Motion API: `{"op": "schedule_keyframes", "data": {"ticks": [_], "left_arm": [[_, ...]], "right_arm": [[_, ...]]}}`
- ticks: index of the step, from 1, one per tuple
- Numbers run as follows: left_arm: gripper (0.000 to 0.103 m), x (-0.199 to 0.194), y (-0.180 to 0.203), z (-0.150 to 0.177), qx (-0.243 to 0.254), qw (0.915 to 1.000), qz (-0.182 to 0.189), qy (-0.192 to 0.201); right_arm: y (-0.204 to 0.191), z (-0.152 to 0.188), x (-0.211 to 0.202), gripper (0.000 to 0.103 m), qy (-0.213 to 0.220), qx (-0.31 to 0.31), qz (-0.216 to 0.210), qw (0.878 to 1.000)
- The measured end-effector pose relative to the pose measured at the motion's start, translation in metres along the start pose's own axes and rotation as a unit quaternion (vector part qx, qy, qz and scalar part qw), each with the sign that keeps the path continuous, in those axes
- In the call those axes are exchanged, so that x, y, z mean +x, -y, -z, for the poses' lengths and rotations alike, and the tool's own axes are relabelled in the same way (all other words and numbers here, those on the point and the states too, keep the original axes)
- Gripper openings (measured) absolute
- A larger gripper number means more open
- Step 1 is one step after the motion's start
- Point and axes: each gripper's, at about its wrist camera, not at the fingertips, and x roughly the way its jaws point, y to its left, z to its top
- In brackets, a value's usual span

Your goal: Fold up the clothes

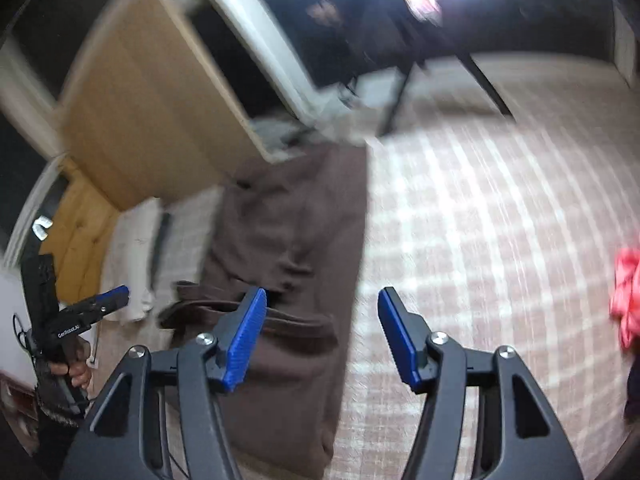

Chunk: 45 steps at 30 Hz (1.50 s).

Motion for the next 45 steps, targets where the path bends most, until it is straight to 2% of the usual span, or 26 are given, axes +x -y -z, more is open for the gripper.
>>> {"op": "schedule_keyframes", "data": {"ticks": [1, 3, 5, 7, 10, 11, 13, 15, 17, 21, 23, 25, 26, 27, 29, 33, 36, 38, 41, 45], "left_arm": [[0.033, -0.004, 0.011, 0.003, 0.022, 0.9996, 0.016, 0.002], [0.033, -0.008, 0.033, 0.009, 0.067, 0.9965, 0.049, 0.002], [0.034, 0.006, 0.055, 0.019, 0.116, 0.9892, 0.087, -0.024], [0.033, 0.034, 0.062, 0.023, 0.136, 0.9841, 0.100, -0.057], [0.031, 0.072, 0.042, 0.004, 0.122, 0.9888, 0.059, -0.062], [0.022, 0.082, 0.031, -0.005, 0.109, 0.9912, 0.044, -0.059], [0.018, 0.091, 0.011, -0.020, 0.077, 0.9947, 0.029, -0.061], [0.018, 0.088, 0.000, -0.030, 0.070, 0.9954, 0.029, -0.059], [0.018, 0.071, 0.003, -0.029, 0.091, 0.9941, 0.034, -0.046], [0.024, 0.057, 0.026, -0.012, 0.134, 0.9848, 0.093, -0.058], [0.027, 0.076, 0.037, 0.000, 0.148, 0.9793, 0.112, -0.080], [0.027, 0.098, 0.038, 0.009, 0.159, 0.9784, 0.092, -0.096], [0.026, 0.106, 0.035, 0.010, 0.158, 0.9781, 0.100, -0.091], [0.023, 0.104, 0.030, 0.008, 0.151, 0.9793, 0.107, -0.082], [0.018, 0.087, 0.016, -0.004, 0.133, 0.9850, 0.087, -0.068], [0.022, 0.048, -0.012, -0.012, 0.120, 0.9910, 0.046, -0.038], [0.022, 0.028, -0.023, -0.006, 0.123, 0.9896, 0.058, -0.045], [0.022, 0.027, -0.022, 0.003, 0.132, 0.9875, 0.066, -0.056], [0.022, 0.045, -0.014, 0.012, 0.143, 0.9843, 0.066, -0.079], [0.022, 0.056, -0.007, 0.020, 0.137, 0.9837, 0.075, -0.089]], "right_arm": [[-0.009, 0.003, -0.001, 0.057, 0.004, -0.024, -0.004, 1.000], [-0.034, 0.020, 0.012, 0.057, -0.015, -0.077, -0.004, 0.997], [-0.050, 0.036, 0.033, 0.051, -0.043, -0.109, -0.012, 0.993], [-0.051, 0.042, 0.060, 0.043, -0.064, -0.126, 0.019, 0.990], [-0.033, 0.038, 0.091, 0.042, -0.082, -0.114, 0.074, 0.987], [-0.023, 0.035, 0.098, 0.042, -0.086, -0.099, 0.086, 0.988], [-0.014, 0.030, 0.091, 0.042, -0.074, -0.080, 0.089, 0.990], [-0.017, 0.029, 0.069, 0.042, -0.045, -0.083, 0.087, 0.992], [-0.027, 0.033, 0.053, 0.042, -0.030, -0.095, 0.068, 0.993], [-0.047, 0.045, 0.070, 0.042, -0.053, -0.125, 0.052, 0.989], [-0.050, 0.053, 0.091, 0.043, -0.074, -0.139, 0.075, 0.985], [-0.048, 0.059, 0.107, 0.044, -0.078, -0.154, 0.094, 0.981], [-0.050, 0.059, 0.107, 0.043, -0.079, -0.164, 0.099, 0.978], [-0.052, 0.058, 0.104, 0.042, -0.080, -0.169, 0.104, 0.977], [-0.055, 0.054, 0.091, 0.042, -0.073, -0.163, 0.109, 0.978], [-0.069, 0.048, 0.053, 0.041, -0.031, -0.161, 0.077, 0.983], [-0.093, 0.045, 0.051, 0.040, -0.029, -0.180, 0.043, 0.982], [-0.111, 0.042, 0.065, 0.041, -0.033, -0.201, 0.044, 0.978], [-0.135, 0.030, 0.094, 0.042, -0.051, -0.226, 0.033, 0.972], [-0.158, 0.021, 0.135, 0.042, -0.099, -0.266, 0.022, 0.959]]}}
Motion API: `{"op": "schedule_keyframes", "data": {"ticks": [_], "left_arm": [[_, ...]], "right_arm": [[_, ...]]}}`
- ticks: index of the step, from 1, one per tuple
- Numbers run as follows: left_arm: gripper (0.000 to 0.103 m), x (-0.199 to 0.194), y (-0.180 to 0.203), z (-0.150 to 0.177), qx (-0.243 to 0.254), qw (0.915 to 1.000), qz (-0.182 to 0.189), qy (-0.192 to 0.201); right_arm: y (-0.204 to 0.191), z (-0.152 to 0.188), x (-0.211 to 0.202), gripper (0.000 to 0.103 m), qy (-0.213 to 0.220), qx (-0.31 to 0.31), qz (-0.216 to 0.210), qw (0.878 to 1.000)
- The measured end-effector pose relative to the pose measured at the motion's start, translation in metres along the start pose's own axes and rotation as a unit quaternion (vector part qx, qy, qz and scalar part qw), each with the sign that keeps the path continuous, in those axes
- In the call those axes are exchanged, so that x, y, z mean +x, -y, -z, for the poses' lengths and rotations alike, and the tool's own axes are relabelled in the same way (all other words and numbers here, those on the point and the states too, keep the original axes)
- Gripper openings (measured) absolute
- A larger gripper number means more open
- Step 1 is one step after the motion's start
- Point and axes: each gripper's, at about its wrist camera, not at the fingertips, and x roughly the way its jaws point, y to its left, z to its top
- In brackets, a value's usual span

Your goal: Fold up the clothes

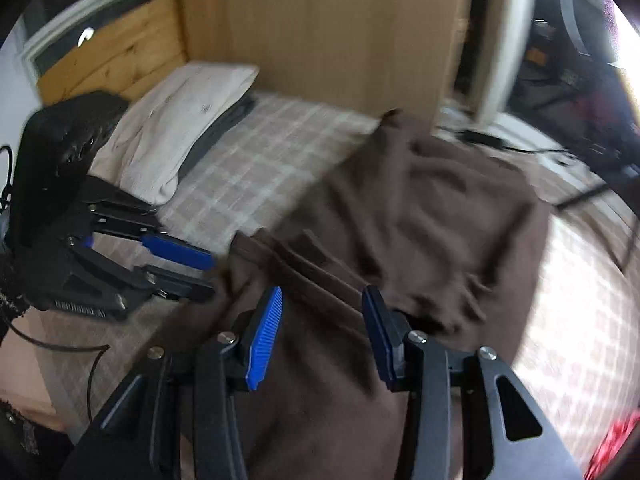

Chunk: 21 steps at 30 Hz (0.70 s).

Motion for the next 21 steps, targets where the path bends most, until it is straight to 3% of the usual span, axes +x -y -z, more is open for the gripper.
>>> {"op": "schedule_keyframes", "data": {"ticks": [3, 6, 7, 9, 11, 12, 15, 18, 21], "left_arm": [[0.022, 0.011, -0.002, -0.009, -0.010, 0.9998, 0.008, 0.013], [0.033, 0.028, -0.017, -0.022, -0.032, 0.9992, -0.024, -0.004], [0.033, 0.023, -0.019, -0.026, -0.036, 0.9991, -0.020, 0.001], [0.031, 0.013, -0.025, -0.035, -0.044, 0.9989, -0.013, 0.012], [0.033, -0.007, -0.029, -0.052, -0.045, 0.9982, -0.015, 0.036], [0.034, -0.016, -0.032, -0.061, -0.046, 0.9977, -0.014, 0.047], [0.035, -0.024, -0.043, -0.097, -0.045, 0.9957, -0.034, 0.074], [0.040, -0.006, -0.057, -0.129, -0.055, 0.9949, -0.044, 0.073], [0.041, 0.019, -0.068, -0.151, -0.069, 0.9950, -0.036, 0.062]], "right_arm": [[0.011, -0.001, 0.026, 0.042, -0.029, -0.008, 0.024, 0.999], [0.036, -0.001, 0.003, 0.041, 0.000, 0.033, 0.008, 0.999], [0.046, -0.001, -0.008, 0.043, 0.015, 0.047, 0.011, 0.999], [0.074, 0.002, -0.040, 0.044, 0.061, 0.080, 0.055, 0.993], [0.104, 0.005, -0.070, 0.054, 0.106, 0.113, 0.102, 0.983], [0.124, 0.005, -0.077, 0.054, 0.118, 0.131, 0.126, 0.976], [0.174, 0.005, -0.071, 0.054, 0.106, 0.179, 0.141, 0.968], [0.209, 0.004, -0.052, 0.054, 0.091, 0.208, 0.154, 0.962], [0.229, 0.002, -0.025, 0.054, 0.078, 0.222, 0.139, 0.962]]}}
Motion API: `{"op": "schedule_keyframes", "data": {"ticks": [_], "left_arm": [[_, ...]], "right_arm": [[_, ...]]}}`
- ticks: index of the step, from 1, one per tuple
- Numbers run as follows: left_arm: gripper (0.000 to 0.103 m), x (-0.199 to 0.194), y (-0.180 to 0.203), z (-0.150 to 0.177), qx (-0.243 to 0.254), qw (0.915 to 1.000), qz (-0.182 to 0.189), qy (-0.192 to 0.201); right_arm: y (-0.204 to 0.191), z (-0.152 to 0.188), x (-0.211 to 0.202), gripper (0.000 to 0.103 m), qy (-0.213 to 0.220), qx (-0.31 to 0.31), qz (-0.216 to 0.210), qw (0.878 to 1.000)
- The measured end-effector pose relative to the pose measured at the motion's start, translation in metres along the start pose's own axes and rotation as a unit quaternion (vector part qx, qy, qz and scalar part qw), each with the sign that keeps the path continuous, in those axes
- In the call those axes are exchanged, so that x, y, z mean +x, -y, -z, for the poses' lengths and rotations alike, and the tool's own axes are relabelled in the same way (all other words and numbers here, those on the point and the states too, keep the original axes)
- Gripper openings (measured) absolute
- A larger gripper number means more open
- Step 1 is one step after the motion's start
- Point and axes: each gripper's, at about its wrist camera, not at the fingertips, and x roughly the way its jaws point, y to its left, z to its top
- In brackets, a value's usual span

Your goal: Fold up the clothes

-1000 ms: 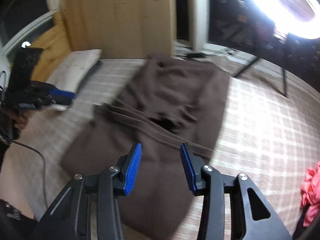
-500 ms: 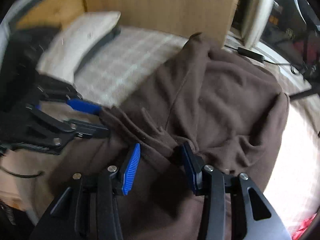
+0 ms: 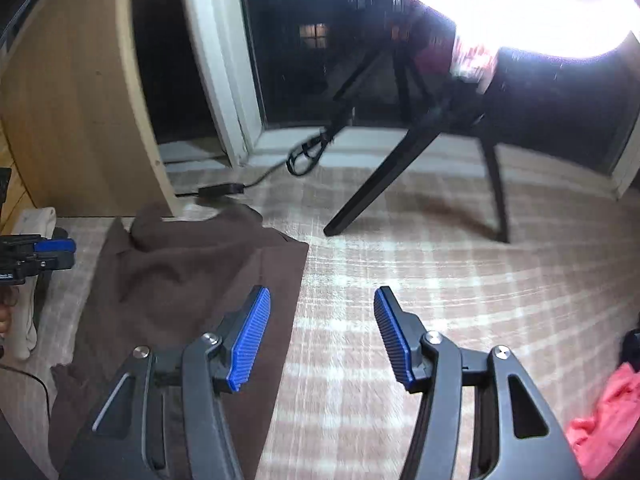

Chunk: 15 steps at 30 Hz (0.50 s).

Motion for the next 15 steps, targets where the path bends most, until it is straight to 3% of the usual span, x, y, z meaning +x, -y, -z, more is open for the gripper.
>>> {"op": "schedule_keyframes", "data": {"ticks": [8, 15], "left_arm": [[0.041, 0.047, -0.010, -0.031, -0.013, 0.9998, -0.006, -0.011], [0.050, 0.079, -0.017, -0.042, 0.001, 0.9992, -0.015, -0.036]], "right_arm": [[0.005, -0.016, 0.049, 0.054, -0.015, -0.022, -0.017, 0.999], [-0.006, -0.025, 0.082, 0.054, -0.045, -0.078, -0.035, 0.995]]}}
